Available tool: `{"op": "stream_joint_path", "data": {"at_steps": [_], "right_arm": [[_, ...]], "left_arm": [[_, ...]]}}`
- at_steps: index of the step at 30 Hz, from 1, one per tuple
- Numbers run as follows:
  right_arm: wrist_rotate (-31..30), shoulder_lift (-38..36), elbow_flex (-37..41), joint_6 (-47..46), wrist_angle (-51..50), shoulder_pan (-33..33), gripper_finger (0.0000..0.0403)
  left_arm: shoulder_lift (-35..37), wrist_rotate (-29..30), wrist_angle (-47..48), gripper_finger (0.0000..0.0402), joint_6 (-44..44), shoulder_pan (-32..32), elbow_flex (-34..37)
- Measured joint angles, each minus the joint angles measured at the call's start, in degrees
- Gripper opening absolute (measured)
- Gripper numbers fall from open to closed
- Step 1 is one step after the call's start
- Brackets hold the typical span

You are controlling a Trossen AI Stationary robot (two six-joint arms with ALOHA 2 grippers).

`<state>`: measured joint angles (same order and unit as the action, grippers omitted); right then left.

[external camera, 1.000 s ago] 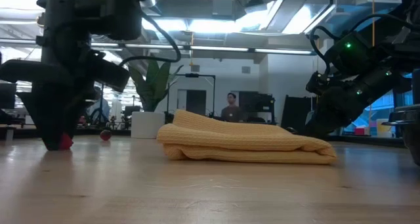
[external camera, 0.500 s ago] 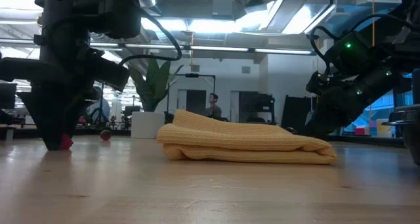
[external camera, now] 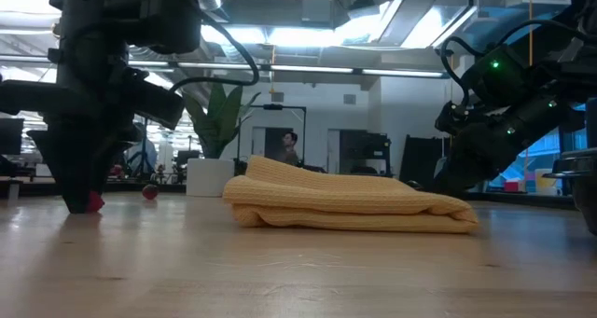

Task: Pick and placing Produce into tupperware
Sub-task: Put the red raspberry into the black container

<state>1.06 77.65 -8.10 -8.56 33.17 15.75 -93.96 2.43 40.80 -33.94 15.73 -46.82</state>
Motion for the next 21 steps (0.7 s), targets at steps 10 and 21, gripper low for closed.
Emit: {"op": "stream_joint_path", "data": {"at_steps": [10, 21], "right_arm": [[0.00, -0.01, -0.02, -13.82, 7.10, 0.00, 0.0237], [5.03, -0.02, -6.44, -29.05, 15.22, -0.26, 0.0237]], "left_arm": [[3.31, 3.54, 0.17, 0.0097, 5.62, -0.26, -6.39], [5.87, 20.51, -1.35, 0.0097, 20.29, -0.02, -15.34]]}}
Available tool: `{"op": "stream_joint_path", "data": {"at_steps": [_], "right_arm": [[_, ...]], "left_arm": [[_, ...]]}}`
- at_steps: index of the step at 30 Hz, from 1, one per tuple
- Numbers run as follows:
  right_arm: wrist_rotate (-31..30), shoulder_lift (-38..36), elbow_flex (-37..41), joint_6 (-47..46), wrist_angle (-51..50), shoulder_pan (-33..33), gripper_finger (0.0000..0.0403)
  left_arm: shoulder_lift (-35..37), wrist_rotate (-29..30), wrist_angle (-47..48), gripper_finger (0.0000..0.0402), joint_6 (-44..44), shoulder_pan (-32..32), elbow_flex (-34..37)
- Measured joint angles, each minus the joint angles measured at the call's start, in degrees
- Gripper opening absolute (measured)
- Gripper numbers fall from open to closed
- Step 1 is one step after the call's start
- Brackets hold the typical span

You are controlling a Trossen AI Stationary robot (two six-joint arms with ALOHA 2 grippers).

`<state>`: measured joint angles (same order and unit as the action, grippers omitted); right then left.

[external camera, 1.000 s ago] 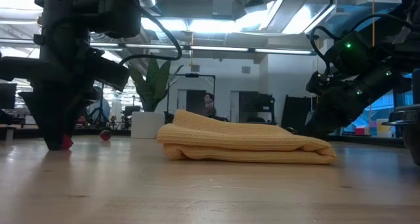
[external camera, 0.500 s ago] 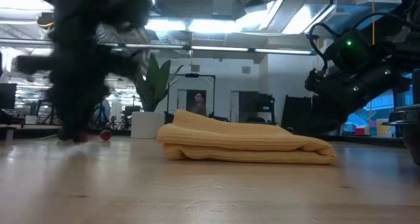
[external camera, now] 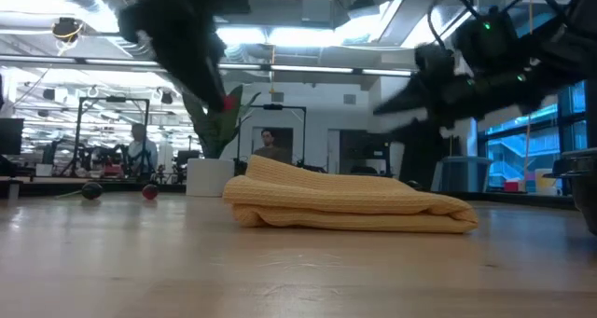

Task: Pick and placing Produce into tupperware
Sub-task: Put the red raspberry into the black container

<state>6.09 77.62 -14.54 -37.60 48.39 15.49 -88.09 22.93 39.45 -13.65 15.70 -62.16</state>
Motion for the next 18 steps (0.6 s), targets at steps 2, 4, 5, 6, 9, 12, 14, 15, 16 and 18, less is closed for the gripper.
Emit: {"op": "stream_joint_path", "data": {"at_steps": [2, 4, 5, 6, 9, 12, 14, 15, 16, 18], "right_arm": [[3.09, 0.00, -2.51, -0.09, -0.02, -0.07, 0.0237], [5.97, 0.00, -5.02, -0.15, -0.12, -0.96, 0.0237], [6.92, 0.00, -6.34, -0.14, -0.14, -1.75, 0.0237], [7.76, 0.00, -7.63, 0.01, -0.22, -2.72, 0.0237], [8.60, 0.00, -11.07, 0.58, -1.07, -6.08, 0.0237], [8.61, 0.00, -14.00, 3.51, -3.14, -9.34, 0.0237], [8.59, 0.00, -15.58, 4.92, -5.16, -10.93, 0.0237], [7.96, 0.00, -16.26, 5.27, -6.25, -11.57, 0.0237], [6.38, 0.00, -16.94, 5.68, -7.40, -12.28, 0.0237], [2.57, 0.00, -17.86, 6.62, -9.54, -13.49, 0.0237]], "left_arm": [[-0.02, 2.21, -2.55, 0.0100, 3.31, -0.27, -0.02], [0.00, 3.81, -5.72, 0.0104, 6.71, -0.51, -0.02], [0.00, 4.47, -7.10, 0.0105, 8.16, -0.66, -0.02], [0.00, 5.24, -8.29, 0.0105, 9.75, -0.75, -0.02], [0.00, 7.44, -12.14, 0.0103, 14.73, -1.14, -0.02], [0.00, 8.17, -15.55, 0.0101, 18.34, -1.59, -0.02], [0.00, 8.19, -17.87, 0.0101, 20.00, -1.84, -0.02], [0.00, 8.20, -18.98, 0.0102, 20.86, -1.86, -0.02], [0.00, 8.20, -20.04, 0.0104, 21.70, -1.85, -0.02], [0.02, 8.20, -21.97, 0.0106, 23.23, -1.84, -0.02]]}}
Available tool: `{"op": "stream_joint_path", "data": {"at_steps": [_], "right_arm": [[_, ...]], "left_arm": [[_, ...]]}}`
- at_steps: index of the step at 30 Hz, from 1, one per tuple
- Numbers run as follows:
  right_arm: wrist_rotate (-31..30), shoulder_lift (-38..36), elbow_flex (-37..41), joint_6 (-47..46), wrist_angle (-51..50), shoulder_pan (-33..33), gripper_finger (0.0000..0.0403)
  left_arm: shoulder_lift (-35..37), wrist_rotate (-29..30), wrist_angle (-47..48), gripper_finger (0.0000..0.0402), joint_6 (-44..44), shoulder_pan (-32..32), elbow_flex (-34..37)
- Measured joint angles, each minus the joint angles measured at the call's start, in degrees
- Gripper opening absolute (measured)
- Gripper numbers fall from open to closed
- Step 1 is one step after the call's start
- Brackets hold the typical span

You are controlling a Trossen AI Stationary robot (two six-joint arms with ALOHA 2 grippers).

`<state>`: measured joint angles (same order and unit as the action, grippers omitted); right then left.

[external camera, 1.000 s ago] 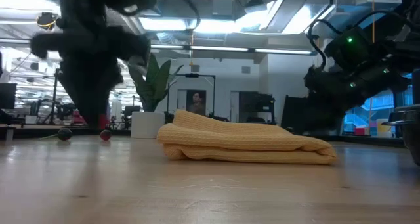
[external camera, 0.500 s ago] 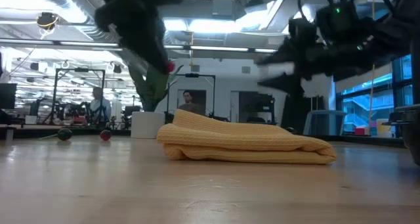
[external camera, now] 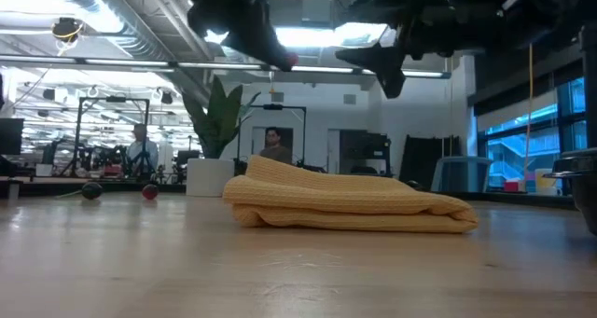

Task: Pick and placing Produce into tupperware
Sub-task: Put the red raspberry into the black container

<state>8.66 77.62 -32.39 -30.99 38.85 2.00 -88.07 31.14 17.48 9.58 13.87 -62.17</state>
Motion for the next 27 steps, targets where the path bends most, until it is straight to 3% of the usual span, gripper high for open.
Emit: {"op": "stream_joint_path", "data": {"at_steps": [17, 27], "right_arm": [[-6.44, 2.56, -2.56, -0.21, 0.35, -4.38, 0.0237], [-6.07, 8.14, -9.12, 1.60, -0.70, -5.75, 0.0237]], "left_arm": [[-0.35, -0.61, -14.87, 0.0108, 12.74, -0.03, -0.05], [-0.44, -0.66, -15.11, 0.0107, 13.51, -0.74, -0.04]]}}
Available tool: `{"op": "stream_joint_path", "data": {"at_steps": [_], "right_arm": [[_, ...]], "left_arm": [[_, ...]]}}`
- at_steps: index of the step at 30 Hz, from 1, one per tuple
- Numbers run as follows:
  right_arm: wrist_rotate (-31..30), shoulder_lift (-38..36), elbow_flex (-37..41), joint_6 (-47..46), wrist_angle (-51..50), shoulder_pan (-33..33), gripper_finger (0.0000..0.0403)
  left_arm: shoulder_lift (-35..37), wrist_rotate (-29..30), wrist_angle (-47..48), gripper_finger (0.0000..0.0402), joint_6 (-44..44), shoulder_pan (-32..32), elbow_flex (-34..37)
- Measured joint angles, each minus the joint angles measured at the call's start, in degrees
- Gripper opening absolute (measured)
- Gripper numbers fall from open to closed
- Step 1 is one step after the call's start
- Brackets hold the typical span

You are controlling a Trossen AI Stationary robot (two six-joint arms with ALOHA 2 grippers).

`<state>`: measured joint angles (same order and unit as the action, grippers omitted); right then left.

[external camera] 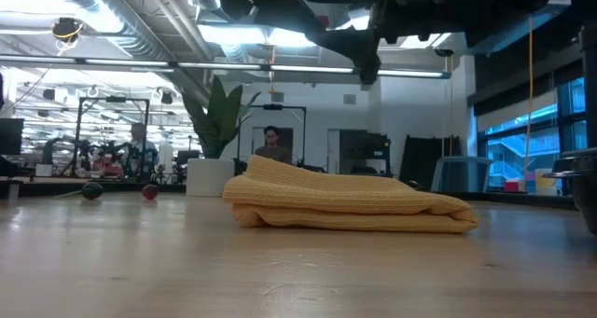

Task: Pick and placing Produce into tupperware
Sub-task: Put the red raspberry into the black container

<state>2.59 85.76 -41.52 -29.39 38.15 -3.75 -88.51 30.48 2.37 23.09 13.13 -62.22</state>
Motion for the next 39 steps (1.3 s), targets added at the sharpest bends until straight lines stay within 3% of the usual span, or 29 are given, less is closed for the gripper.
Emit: {"op": "stream_joint_path", "data": {"at_steps": [10, 25, 39], "right_arm": [[0.02, 0.52, -0.46, -0.04, -0.26, 0.00, 0.0228], [-0.21, 0.52, -0.41, 2.16, -0.70, 0.04, 0.0105], [0.22, 0.52, -0.40, 2.73, -0.83, 0.02, 0.0102]], "left_arm": [[0.00, 0.02, -0.37, 0.0109, -0.02, 0.00, 0.00], [0.00, 0.01, -0.59, 0.0110, -0.02, 0.06, 0.00], [0.00, 0.17, -0.61, 0.0110, 0.98, 0.82, 0.00]]}}
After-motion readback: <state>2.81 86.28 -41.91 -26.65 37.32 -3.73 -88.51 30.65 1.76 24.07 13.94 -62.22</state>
